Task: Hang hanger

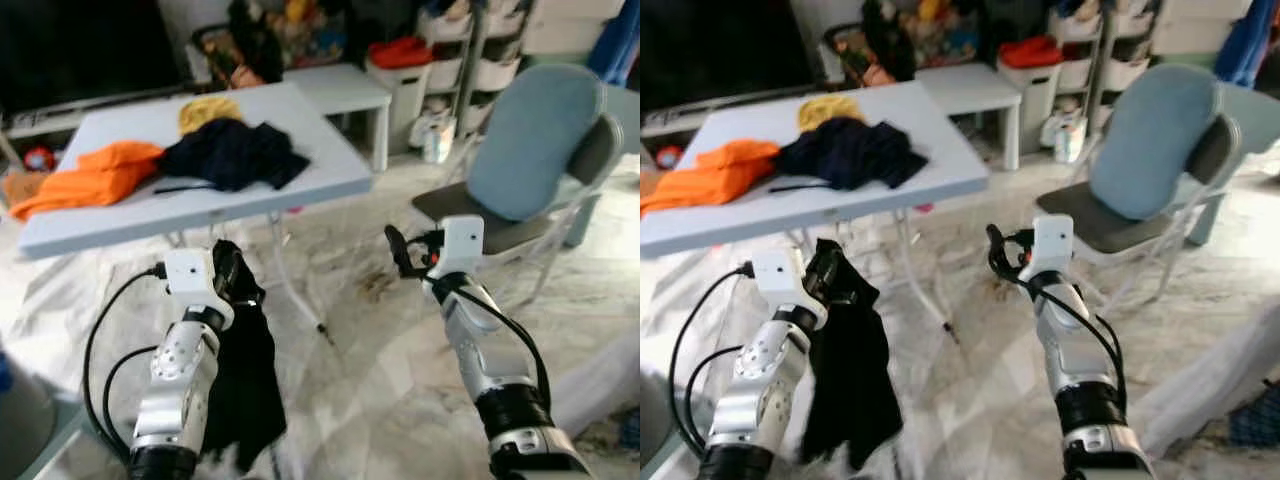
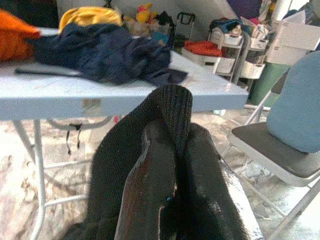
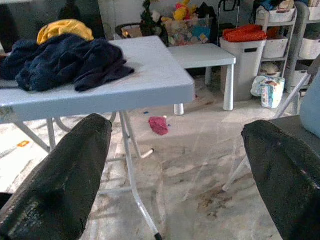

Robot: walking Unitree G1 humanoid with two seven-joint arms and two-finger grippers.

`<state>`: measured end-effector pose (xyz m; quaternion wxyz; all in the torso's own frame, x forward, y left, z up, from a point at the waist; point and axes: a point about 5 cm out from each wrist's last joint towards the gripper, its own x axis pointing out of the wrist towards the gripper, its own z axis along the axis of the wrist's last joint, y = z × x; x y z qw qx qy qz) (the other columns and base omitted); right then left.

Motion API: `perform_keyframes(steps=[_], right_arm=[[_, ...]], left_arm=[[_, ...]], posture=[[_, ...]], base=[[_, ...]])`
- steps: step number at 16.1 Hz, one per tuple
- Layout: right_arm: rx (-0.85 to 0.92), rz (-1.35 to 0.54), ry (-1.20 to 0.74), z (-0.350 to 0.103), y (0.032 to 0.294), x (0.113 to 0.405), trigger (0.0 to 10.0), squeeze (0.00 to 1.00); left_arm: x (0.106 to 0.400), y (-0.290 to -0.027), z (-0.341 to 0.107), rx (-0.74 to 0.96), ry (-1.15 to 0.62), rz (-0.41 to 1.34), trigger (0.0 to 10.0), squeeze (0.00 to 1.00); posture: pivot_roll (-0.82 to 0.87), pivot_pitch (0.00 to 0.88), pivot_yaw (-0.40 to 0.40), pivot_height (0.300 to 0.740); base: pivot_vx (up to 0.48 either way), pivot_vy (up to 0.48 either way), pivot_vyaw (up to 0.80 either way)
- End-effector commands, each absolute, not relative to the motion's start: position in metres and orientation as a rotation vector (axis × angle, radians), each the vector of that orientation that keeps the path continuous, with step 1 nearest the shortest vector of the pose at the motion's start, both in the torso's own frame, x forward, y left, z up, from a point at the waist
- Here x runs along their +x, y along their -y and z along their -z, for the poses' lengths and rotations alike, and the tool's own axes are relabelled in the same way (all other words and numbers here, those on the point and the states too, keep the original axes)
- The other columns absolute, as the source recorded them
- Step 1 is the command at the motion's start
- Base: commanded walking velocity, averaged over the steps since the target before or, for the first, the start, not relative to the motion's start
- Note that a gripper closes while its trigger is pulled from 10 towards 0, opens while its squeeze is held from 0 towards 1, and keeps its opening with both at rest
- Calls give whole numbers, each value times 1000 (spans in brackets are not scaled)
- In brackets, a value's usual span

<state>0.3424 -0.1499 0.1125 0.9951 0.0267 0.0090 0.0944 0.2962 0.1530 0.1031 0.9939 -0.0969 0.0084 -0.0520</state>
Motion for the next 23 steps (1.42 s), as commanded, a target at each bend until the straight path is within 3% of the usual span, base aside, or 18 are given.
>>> perform_keyframes(steps=[1, 5, 11, 20, 23], right_arm=[[57, -214, 1, -120, 143, 345, 10000, 0], [49, -209, -3, -120, 145, 345, 10000, 0], [38, -196, -3, -122, 146, 346, 10000, 0], [27, -180, 2, -122, 153, 345, 10000, 0], [26, -182, 2, -123, 154, 345, 10000, 0]], left_arm=[[301, -159, -113, -184, 16, 95, 10000, 0], [300, -155, -112, -189, 18, 108, 10000, 0], [297, -153, -115, -187, 54, 173, 10000, 0], [298, -150, -113, -200, 49, 202, 10000, 0], [298, -149, -111, -207, 36, 202, 10000, 0]], posture=[[-85, 0, 21, 740], [-90, 0, 20, 740], [-88, 0, 19, 740], [-103, 0, 29, 740], [-107, 0, 26, 740]], base=[[0, 480, 0], [0, 480, 0], [0, 0, 0], [288, 0, -800], [330, 349, 0]])
